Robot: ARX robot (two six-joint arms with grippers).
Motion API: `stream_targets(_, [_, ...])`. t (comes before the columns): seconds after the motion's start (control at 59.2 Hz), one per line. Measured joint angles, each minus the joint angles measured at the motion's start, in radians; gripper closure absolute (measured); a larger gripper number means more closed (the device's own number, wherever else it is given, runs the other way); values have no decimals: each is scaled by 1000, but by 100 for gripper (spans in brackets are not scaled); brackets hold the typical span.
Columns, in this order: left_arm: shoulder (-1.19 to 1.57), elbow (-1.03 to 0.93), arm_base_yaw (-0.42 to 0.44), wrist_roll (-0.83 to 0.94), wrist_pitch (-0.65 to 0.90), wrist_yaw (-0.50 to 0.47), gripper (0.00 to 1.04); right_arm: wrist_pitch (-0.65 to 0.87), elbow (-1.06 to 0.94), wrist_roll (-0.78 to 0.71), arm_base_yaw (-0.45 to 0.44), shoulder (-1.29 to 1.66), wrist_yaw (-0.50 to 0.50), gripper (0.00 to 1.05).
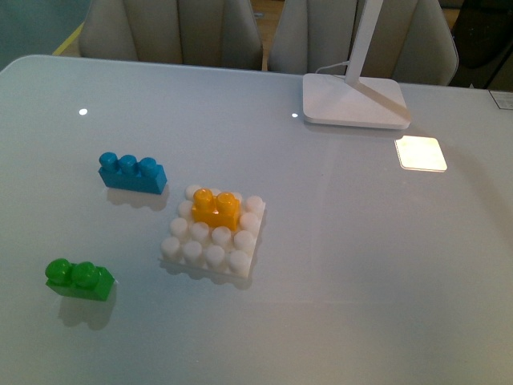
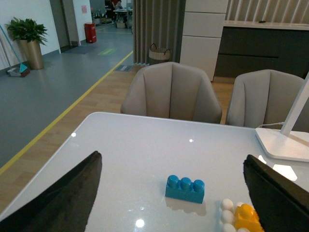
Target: Insert yellow block into base center
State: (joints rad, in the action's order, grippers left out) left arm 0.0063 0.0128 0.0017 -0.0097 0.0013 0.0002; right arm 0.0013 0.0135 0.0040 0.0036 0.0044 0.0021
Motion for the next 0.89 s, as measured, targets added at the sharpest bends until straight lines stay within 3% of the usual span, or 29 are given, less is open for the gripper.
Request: stream_targets(0.895, [0,0,0,2,0,0,7,0,0,0,0,0,0,9])
